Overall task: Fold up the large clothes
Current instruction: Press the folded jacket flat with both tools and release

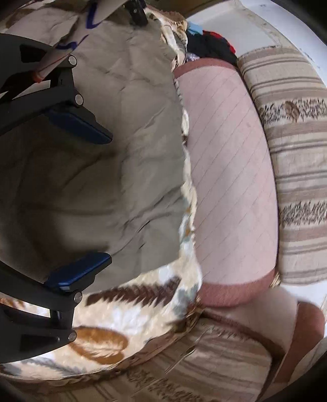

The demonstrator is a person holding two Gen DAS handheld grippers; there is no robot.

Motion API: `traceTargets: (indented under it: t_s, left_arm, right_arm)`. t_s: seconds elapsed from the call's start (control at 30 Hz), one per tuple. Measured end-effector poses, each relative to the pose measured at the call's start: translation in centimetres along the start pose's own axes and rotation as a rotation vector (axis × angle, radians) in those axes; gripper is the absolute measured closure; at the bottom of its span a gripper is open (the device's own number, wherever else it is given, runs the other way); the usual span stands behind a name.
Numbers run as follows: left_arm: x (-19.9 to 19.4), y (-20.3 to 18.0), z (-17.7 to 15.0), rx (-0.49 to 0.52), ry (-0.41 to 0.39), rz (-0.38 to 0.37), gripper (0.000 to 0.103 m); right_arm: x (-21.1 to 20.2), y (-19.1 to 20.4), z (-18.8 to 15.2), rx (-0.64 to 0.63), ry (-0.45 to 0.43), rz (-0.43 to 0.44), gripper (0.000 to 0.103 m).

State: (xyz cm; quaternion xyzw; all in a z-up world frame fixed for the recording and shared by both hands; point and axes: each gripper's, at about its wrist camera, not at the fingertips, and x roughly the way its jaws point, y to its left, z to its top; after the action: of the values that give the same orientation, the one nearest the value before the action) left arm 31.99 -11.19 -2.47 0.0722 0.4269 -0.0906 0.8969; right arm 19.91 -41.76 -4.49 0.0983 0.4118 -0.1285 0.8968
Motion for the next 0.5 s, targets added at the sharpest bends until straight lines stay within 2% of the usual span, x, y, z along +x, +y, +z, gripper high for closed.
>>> traceTargets:
  t_s: [0.13, 0.2, 0.23, 0.37, 0.5]
  left_arm:
    - [3.0, 3.3, -1.5, -0.081, 0.065, 0.018, 0.001]
    - [4.5, 4.6, -1.8, -0.135, 0.107, -0.004, 0.001]
    - [4.9, 5.4, -1.8, -0.172, 0.125, -0.040, 0.001]
    - [3.4, 6.4, -1.7, -0.188, 0.121, -0.060, 0.001]
    - [-0.4, 8.3, -3.2, -0.198, 0.064, -0.089, 0.001]
  right_arm:
    - [1.3, -2.5, -1.3, 0.075, 0.031, 0.002, 0.011]
    - [2.1, -3.2, -1.6, 0.101, 0.045, 0.006, 0.007]
    - [2.5, -3.4, -1.6, 0.116, 0.056, 0.007, 0.005]
    - [2.8, -3.7, -1.4, 0.134, 0.079, -0.016, 0.003]
    - [-0.6, -4.1, -1.8, 0.141, 0.039, -0.020, 0.005]
